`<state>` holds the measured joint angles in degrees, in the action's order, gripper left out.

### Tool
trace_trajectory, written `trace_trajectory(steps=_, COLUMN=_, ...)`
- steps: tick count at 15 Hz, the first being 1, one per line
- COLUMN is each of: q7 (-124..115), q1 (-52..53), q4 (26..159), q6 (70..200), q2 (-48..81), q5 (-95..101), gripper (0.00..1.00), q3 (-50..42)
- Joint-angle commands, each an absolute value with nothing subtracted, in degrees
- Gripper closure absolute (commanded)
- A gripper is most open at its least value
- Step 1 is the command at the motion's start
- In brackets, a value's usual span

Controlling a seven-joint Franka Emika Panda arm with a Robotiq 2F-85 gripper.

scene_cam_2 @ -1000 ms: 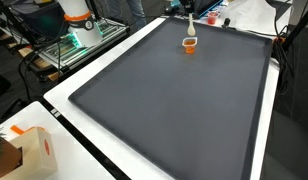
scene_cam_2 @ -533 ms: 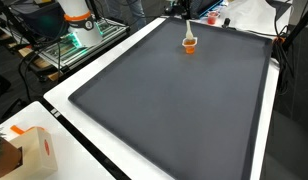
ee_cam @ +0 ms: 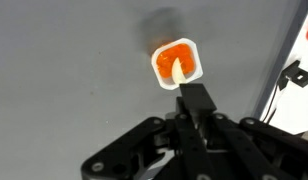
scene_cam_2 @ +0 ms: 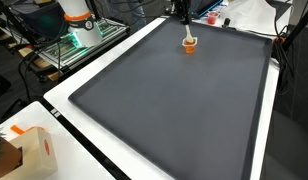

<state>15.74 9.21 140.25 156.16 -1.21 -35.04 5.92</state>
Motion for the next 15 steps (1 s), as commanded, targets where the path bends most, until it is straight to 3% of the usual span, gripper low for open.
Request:
trace_trajectory(steps=1, q7=20.9, q1=8.7, q4=141.3, q6=158.1, q2=-0.8, q5=-41.6, gripper=0.97, q3=6.1)
trace_trajectory(steps=15, q7=38.1, q1=8.5, q4=140.8, q6=157.1, q2=2.0, q5=-62.3, gripper=0.97, q3=5.2)
